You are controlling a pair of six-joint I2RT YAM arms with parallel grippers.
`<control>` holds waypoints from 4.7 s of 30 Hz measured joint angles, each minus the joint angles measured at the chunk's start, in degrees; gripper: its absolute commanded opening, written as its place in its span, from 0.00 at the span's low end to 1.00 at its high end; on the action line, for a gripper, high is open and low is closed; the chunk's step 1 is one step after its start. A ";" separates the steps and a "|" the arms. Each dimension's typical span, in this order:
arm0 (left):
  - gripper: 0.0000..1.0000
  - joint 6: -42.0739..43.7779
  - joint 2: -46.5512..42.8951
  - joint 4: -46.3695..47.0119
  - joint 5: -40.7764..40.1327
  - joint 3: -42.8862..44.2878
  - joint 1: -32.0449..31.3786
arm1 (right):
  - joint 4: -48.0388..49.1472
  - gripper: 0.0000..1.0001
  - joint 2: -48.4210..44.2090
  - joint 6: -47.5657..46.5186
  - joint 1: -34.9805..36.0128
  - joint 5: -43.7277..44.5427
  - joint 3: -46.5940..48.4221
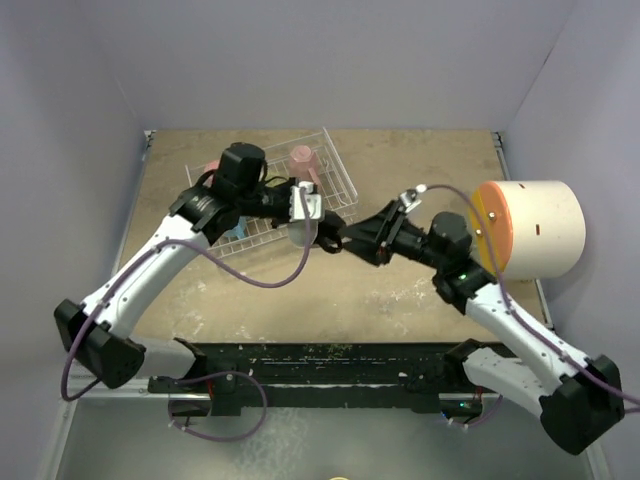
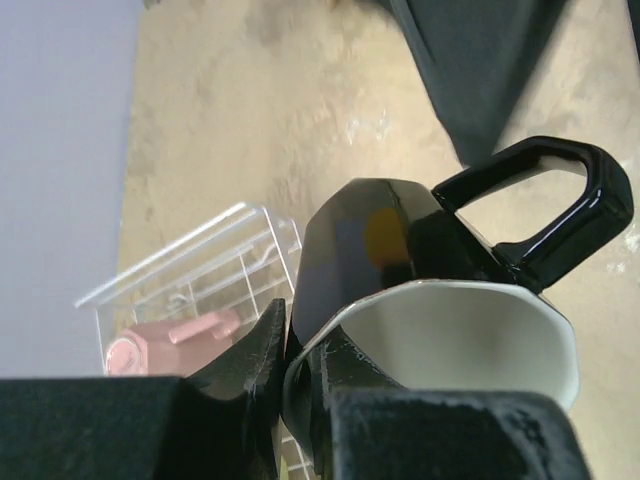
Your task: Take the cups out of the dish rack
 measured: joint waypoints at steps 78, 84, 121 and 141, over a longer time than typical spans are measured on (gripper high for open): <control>0.99 -26.03 5.38 -14.34 -24.68 11.41 22.10 | -57.27 0.87 47.41 -69.99 4.42 46.75 69.20; 0.99 -28.72 6.36 -10.93 -22.10 8.90 22.93 | -56.52 0.86 61.75 -74.42 4.07 46.25 79.54; 0.99 -34.25 5.29 -6.86 -15.47 5.77 22.95 | -48.59 0.39 76.19 -88.17 4.07 46.73 83.32; 0.99 -28.72 -1.68 -3.98 -11.63 -3.91 22.95 | -48.96 0.00 67.54 -86.97 6.34 46.27 77.02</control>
